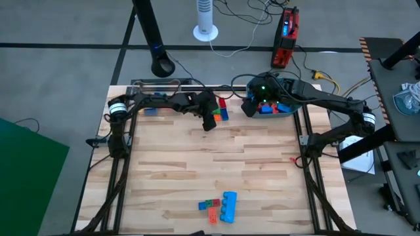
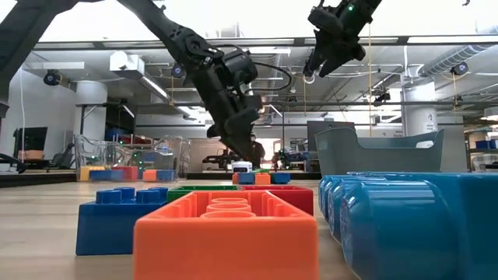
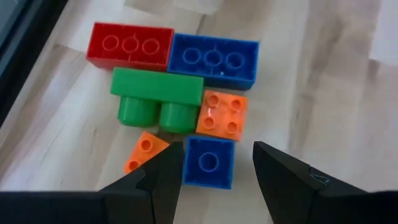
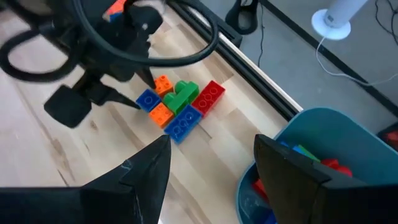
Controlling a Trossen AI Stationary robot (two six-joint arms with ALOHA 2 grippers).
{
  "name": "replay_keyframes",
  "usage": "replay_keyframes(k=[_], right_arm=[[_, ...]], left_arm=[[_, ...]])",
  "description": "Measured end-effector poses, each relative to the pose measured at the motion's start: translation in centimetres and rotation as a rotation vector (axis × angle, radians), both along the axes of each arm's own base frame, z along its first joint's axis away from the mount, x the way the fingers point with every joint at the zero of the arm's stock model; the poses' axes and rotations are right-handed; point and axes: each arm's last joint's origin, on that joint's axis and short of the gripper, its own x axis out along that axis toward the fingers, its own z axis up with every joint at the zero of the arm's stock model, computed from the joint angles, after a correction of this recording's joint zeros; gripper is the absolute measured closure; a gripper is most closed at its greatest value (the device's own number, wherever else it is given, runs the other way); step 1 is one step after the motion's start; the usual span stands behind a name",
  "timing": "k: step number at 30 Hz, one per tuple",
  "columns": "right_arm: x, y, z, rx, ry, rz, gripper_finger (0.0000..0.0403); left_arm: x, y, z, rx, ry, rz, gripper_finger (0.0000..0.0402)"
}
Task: Sort blocks by size
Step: Put the small blue game piece into the transparent bin
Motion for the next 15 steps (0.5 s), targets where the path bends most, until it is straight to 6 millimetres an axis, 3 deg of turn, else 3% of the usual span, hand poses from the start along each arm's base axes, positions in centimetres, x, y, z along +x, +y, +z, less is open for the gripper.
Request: replay_keyframes(k=[6, 15], right_arm=[[-0.1, -0.2, 0.0, 0.018, -0.014, -0.032, 0.0183], [0.0, -0.3, 0.0, 0.031, -0.036, -0.054, 0.0184]], left_arm=[[-0.2, 0.9, -1.3, -0.014, 0.038, 0.022, 0.0221], [-1.0, 0.2, -1.9, -0.102, 0.109, -0.056, 0.0221]])
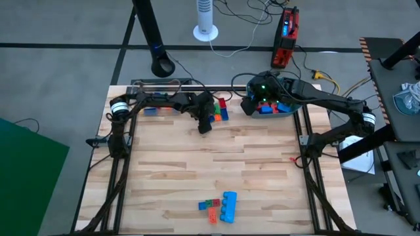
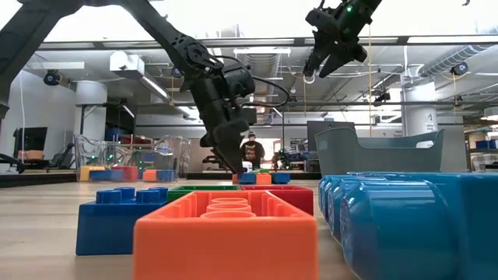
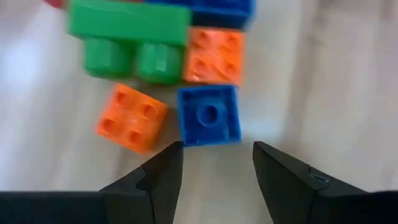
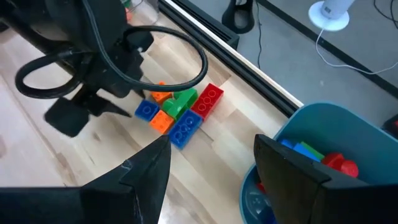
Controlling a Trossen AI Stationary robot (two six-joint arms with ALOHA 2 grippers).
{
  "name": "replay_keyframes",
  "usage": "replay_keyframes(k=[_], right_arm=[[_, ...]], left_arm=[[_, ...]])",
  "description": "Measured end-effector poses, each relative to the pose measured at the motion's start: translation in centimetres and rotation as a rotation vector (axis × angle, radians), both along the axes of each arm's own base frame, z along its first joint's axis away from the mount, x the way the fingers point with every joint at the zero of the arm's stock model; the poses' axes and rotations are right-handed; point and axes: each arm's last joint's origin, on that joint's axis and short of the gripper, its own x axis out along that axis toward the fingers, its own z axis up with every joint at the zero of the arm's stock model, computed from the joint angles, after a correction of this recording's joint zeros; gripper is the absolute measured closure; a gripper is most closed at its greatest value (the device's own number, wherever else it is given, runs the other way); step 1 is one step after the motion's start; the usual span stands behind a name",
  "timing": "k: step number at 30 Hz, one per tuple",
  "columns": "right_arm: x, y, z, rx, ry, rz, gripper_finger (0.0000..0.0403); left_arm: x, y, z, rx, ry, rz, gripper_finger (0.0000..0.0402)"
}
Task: Sort blocks by size
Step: Put the small blue game piece into the transparent bin
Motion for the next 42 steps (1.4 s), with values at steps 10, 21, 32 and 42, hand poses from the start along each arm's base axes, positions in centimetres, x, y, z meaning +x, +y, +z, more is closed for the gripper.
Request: replay_keyframes(k=[10, 21, 32, 42], right_arm=[[0.0, 0.0, 0.0, 0.005, -0.006, -0.007, 0.0184], [0.0, 0.0, -0.2, 0.007, -0.001, -0.007, 0.0184], [0.2, -0.2, -0.1, -0.008, -0.029, -0.009, 0.0184], [0.3, -0.3, 0.0, -0.013, -0.045, -0.013, 0.0184]], left_arm=[[0.9, -0.5, 2.6, -0.068, -0.127, -0.109, 0.0221], [0.8, -0.1, 2.3, -0.073, -0.068, 0.246, 0.0214], [1.2, -0.8, 2.3, -0.081, -0.105, 0.458, 0.0164], [1.5, -1.1, 0.9, -0.109, -0.075, 0.494, 0.0152]])
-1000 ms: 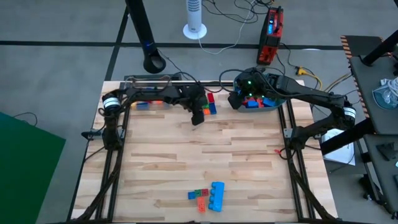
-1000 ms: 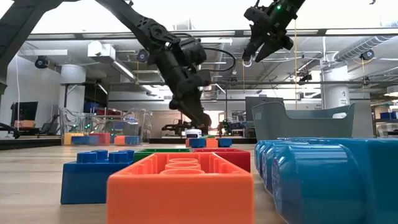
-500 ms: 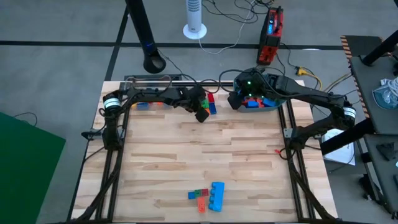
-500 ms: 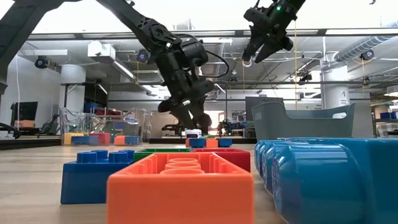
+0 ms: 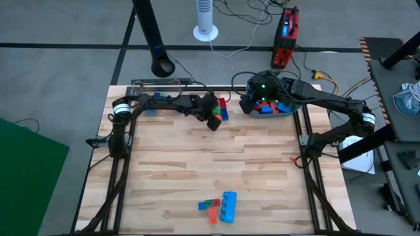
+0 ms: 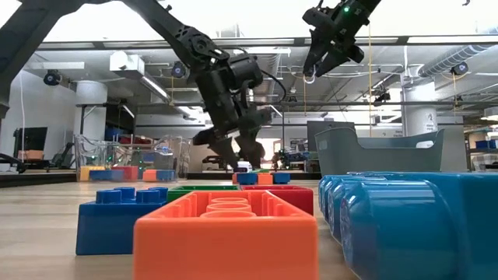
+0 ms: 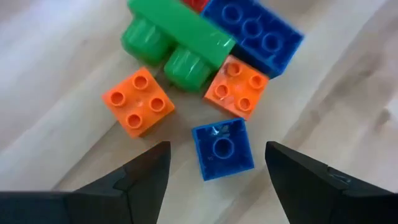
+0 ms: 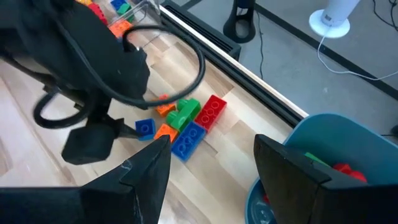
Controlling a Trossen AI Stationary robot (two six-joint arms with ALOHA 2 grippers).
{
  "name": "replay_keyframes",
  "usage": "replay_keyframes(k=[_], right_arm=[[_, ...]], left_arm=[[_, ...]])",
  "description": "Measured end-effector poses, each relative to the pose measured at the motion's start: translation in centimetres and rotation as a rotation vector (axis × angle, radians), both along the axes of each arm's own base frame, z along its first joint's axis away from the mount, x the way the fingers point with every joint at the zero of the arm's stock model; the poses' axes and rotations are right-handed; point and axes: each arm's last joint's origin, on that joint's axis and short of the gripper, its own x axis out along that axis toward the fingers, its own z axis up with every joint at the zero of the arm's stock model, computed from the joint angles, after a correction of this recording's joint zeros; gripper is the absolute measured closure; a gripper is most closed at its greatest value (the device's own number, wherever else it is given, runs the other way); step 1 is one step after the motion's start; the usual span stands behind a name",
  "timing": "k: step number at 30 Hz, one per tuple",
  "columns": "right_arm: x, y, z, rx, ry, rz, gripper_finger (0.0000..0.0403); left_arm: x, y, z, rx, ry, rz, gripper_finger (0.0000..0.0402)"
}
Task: Sort blocks by size
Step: Put the small blue game piece into the transparent bin
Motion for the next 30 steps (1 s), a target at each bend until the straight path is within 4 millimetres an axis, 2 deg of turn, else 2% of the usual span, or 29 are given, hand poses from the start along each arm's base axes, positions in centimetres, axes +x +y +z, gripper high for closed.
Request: replay_keyframes(k=[9, 18, 22, 30], right_arm=[[0.0, 0.0, 0.0, 0.010, -0.006, -0.011, 0.0184], [0.0, 0.0, 0.0, 0.016, -0.010, -0.019, 0.0184], [0.0, 0.0, 0.0, 0.017, -0.009, -0.018, 0.0184], [0.0, 0.0, 0.0, 0.015, -0.008, -0.016, 0.0184]], left_arm=[[0.6, 0.0, -2.8, -0.010, 0.048, -0.015, 0.0152], [0.8, -0.1, -3.1, 0.009, 0.063, -0.091, 0.0165], [0.8, -0.2, -3.1, 0.005, 0.071, -0.091, 0.0204], [0.6, -0.3, -2.8, -0.003, 0.070, -0.097, 0.0331]])
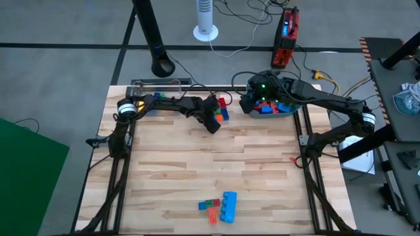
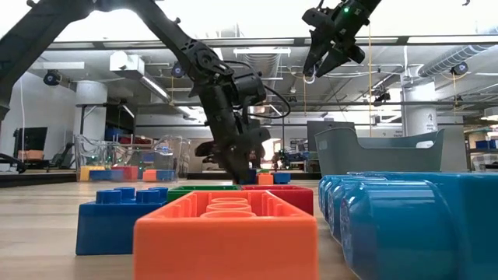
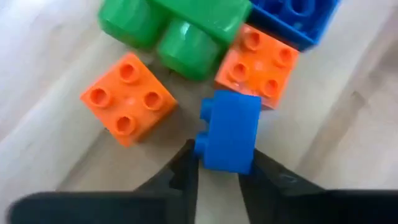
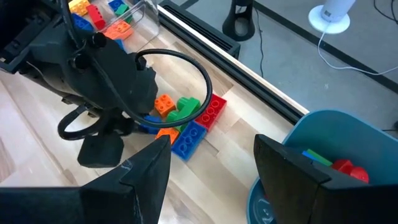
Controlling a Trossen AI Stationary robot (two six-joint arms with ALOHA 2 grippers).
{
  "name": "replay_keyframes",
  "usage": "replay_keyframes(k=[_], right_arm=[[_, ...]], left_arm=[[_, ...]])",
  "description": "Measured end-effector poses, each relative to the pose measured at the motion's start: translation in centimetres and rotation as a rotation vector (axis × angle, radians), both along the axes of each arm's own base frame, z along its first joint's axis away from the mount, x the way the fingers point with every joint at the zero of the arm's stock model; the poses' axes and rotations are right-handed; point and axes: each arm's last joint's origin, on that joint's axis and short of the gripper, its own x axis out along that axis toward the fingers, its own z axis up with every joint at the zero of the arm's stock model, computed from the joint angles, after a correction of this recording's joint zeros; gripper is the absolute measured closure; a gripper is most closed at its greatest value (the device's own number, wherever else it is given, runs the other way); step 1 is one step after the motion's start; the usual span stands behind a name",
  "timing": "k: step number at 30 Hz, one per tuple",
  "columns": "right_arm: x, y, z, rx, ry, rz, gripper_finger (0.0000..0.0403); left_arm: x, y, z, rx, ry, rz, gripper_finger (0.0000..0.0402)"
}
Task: Sort blocks by size
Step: Put the small blue game piece into the transparent bin
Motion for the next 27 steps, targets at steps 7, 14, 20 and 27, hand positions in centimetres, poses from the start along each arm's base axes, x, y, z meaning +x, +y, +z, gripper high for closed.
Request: replay_keyframes(k=[7, 14, 20, 27], right_arm=[[0.0, 0.0, 0.0, -0.006, 0.004, 0.006, 0.0184], [0.0, 0.0, 0.0, -0.013, 0.011, 0.016, 0.0184], [0.0, 0.0, -0.1, -0.010, 0.016, 0.015, 0.0184], [0.0, 0.0, 0.0, -0.010, 0.013, 0.019, 0.0184]], left_arm=[[-0.6, -0.5, 4.0, -0.036, -0.007, -0.076, 0.0400], [-0.4, -0.4, 8.0, 0.010, -0.066, -0.159, 0.0394], [0.2, 0.1, 7.7, -0.080, -0.093, 0.008, 0.0353], [1.4, -0.3, 6.6, -0.152, -0.117, 0.229, 0.0261]])
